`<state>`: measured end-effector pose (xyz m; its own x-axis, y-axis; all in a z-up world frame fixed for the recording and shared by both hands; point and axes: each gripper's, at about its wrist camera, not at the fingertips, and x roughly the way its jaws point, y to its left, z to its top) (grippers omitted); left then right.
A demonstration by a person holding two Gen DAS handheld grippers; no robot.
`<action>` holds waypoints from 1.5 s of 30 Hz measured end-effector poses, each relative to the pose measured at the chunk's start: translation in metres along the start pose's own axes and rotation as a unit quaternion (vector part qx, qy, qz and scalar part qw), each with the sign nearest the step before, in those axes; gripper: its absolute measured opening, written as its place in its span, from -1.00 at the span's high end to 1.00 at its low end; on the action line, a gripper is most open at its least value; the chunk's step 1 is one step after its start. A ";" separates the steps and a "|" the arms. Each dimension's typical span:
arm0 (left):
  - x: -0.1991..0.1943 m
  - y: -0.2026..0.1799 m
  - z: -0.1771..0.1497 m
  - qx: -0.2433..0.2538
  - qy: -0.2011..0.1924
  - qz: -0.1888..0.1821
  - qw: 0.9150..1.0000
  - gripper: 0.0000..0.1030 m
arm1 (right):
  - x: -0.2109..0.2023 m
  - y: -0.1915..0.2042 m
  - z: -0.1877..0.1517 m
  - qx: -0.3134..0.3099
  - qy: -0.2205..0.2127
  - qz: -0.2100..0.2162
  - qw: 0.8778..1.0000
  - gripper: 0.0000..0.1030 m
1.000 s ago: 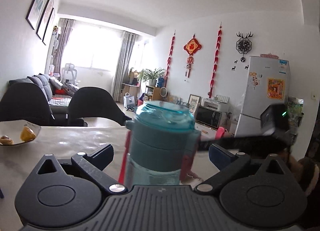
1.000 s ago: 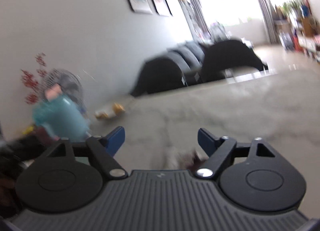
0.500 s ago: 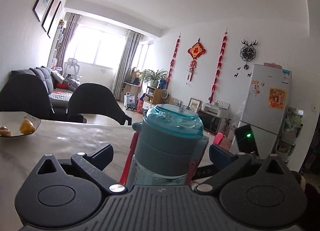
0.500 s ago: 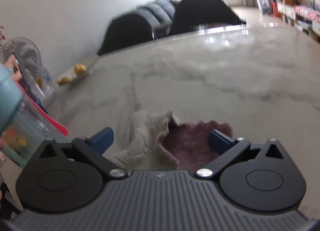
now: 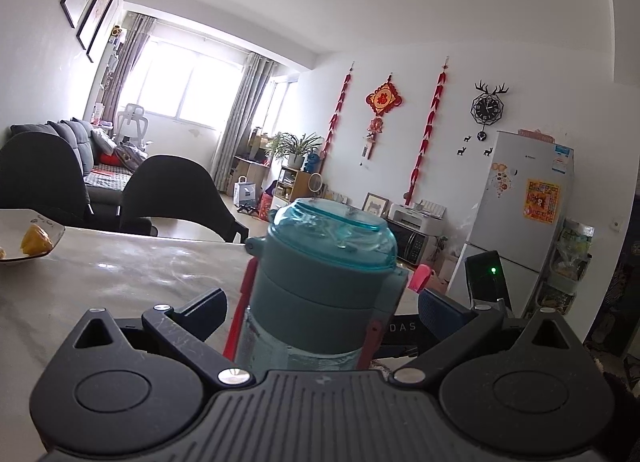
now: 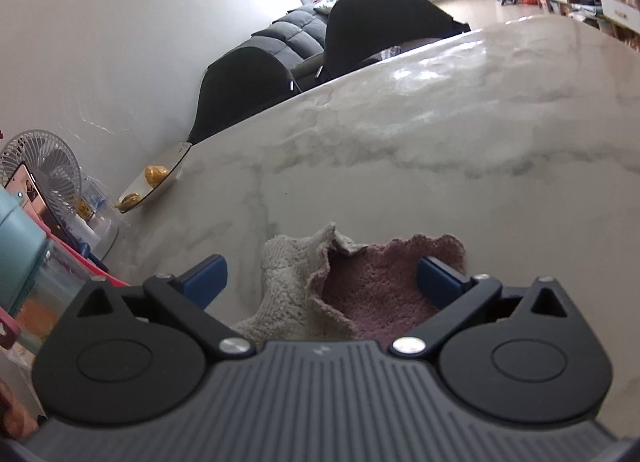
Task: Clean container
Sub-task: 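Grasp the beige towel again with the right gripper, then wipe the towel over the bottle's cap with the right gripper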
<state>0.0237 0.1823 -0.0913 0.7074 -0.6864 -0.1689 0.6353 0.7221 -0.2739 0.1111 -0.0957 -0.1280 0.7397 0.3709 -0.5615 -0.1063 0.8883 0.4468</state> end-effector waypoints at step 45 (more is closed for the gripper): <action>0.006 -0.011 0.012 0.021 -0.024 -0.003 0.999 -0.71 | -0.108 0.068 0.064 -0.205 -0.091 0.298 0.928 0.83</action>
<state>0.0248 0.1716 -0.0783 0.7165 -0.6871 -0.1207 0.6521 0.7211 -0.2342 0.0662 -0.0932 0.0076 0.5646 0.8106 -0.1554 -0.7487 0.5823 0.3170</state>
